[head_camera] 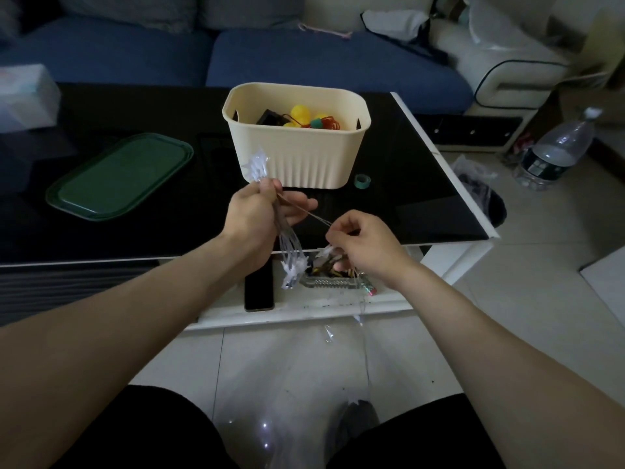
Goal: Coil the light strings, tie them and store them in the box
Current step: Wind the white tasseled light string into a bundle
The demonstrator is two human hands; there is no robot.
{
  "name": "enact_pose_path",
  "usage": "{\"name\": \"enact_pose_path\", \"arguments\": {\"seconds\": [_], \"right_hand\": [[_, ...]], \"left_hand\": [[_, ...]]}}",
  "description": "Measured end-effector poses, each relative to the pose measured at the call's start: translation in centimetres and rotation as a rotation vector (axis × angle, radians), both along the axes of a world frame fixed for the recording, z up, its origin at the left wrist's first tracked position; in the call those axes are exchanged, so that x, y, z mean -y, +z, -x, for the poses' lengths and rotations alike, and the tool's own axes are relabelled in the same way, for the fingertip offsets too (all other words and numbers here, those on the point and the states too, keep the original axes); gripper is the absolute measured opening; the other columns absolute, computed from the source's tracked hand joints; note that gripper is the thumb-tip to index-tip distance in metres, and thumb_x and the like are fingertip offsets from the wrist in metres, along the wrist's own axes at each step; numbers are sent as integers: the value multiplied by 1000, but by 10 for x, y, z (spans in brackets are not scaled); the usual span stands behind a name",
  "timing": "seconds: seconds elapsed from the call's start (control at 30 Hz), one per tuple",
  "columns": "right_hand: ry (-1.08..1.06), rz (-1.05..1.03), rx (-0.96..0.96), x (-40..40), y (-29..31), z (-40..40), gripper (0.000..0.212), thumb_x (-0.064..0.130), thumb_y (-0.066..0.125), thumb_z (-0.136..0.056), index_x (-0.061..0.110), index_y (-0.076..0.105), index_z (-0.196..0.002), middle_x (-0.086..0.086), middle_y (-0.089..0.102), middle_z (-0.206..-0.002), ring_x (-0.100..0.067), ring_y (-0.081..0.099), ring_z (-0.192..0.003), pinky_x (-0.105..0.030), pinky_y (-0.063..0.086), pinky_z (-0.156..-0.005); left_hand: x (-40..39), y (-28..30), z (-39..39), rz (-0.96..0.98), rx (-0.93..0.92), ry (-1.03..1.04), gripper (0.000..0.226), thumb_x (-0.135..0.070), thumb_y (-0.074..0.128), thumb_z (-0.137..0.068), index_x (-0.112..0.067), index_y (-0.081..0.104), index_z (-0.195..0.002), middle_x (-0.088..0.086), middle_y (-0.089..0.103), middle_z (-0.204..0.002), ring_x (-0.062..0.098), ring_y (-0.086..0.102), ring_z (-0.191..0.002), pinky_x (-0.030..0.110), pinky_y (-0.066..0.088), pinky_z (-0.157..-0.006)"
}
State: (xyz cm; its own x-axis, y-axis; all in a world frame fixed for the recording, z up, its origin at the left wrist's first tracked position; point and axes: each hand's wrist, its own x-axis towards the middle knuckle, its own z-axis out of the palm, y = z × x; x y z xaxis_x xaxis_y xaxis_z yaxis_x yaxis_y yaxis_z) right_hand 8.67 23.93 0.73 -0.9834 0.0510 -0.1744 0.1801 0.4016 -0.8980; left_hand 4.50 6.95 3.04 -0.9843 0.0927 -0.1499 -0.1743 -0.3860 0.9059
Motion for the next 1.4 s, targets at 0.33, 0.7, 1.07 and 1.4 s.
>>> {"name": "enact_pose_path", "arguments": {"seconds": [0.33,0.7,1.07,1.4], "right_hand": [[205,-46,149,-25,11,-5,31,37,76,-86,8,71,-96,10,60,-52,-1,49,-45,-18,39,-48],[26,-23,240,-85,0,-5,10,27,75,-89,17,73,-88,7,71,-80,-13,62,-87,-35,47,-88],[-238,164,-162,-84,-4,3,3,17,76,-87,15,74,-88,1,72,-73,-9,65,-66,-20,53,-64],[77,191,-103,-60,9,-1,14,17,69,-91,4,73,-95,-2,67,-65,-18,62,-55,-28,59,-63]], "left_hand": [[-2,11,0,-9,79,43,33,-18,24,-108,-18,40,-78,-5,28,-54,10,22,-43,22,27,-39],[-4,14,-1,-45,114,79,35,-15,26,-106,-20,37,-73,-6,27,-50,8,18,-42,23,14,-41],[-9,4,-2,144,63,32,32,-18,26,-107,-18,41,-79,-2,30,-55,9,22,-42,21,18,-40],[-17,-2,-7,173,27,-20,29,-17,28,-108,-9,47,-88,3,43,-57,15,40,-41,27,42,-44]]}}
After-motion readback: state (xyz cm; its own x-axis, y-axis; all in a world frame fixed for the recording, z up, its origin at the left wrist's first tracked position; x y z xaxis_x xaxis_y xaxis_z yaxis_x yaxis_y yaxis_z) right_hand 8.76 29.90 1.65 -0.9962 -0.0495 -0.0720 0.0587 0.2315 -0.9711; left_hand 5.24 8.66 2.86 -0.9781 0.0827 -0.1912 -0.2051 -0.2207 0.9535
